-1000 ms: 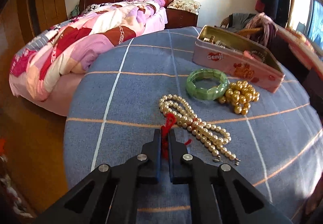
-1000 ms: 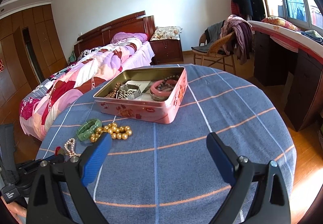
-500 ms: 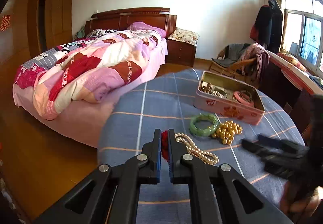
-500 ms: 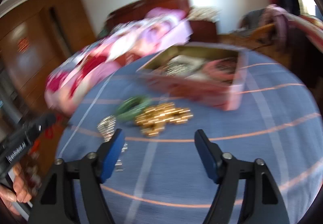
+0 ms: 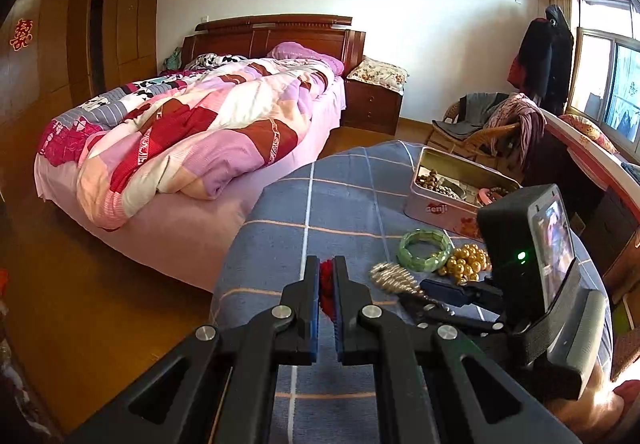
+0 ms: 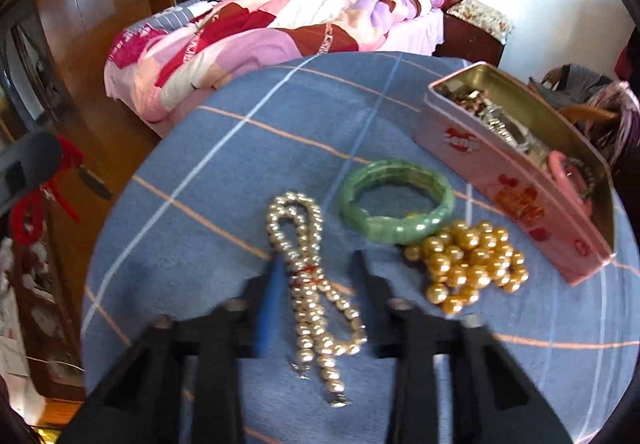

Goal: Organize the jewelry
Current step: 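Grasp and lift the cream pearl necklace with the right tool while the left tool holds the ribbon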

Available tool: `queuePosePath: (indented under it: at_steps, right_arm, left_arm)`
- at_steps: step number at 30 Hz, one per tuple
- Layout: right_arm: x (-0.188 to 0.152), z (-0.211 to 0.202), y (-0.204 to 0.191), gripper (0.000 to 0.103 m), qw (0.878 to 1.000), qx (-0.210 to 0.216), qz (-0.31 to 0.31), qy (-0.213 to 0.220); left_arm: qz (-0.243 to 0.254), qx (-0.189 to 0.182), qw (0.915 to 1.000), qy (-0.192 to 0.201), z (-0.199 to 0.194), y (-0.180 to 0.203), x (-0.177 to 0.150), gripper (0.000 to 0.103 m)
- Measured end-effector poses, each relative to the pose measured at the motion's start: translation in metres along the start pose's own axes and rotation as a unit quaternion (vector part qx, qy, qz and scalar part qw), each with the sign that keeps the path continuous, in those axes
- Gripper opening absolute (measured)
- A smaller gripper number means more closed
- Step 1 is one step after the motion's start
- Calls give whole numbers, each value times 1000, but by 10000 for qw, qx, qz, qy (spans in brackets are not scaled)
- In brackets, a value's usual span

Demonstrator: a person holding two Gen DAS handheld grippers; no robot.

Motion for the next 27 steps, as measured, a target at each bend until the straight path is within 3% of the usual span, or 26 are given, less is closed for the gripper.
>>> queuePosePath:
  at_steps: [10,21,27]
  right_arm:
    - [-20,-44,24,16,9945,546,728,520]
    - [-27,-126,70,16,9800,62,1352,1460]
    - [-31,-150,85,16,9764,-490,1280,1671]
  left_arm:
    - [122,-180,9997,-110,0,20,-7,4]
    - [327,-465,9983,-107,-8,54,-10,4]
    - [458,-538,9975,-72,-13,68,-11,4]
Point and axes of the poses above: each gripper's, at about its wrist camera, not at the fingertips, and z roughly the way its jaws point, y to its right, x to its top, the point moved 8 cm from there along z, roughly the way its jaws point, and after that the axes turned 15 degrees about x, right-handed, at the moved point
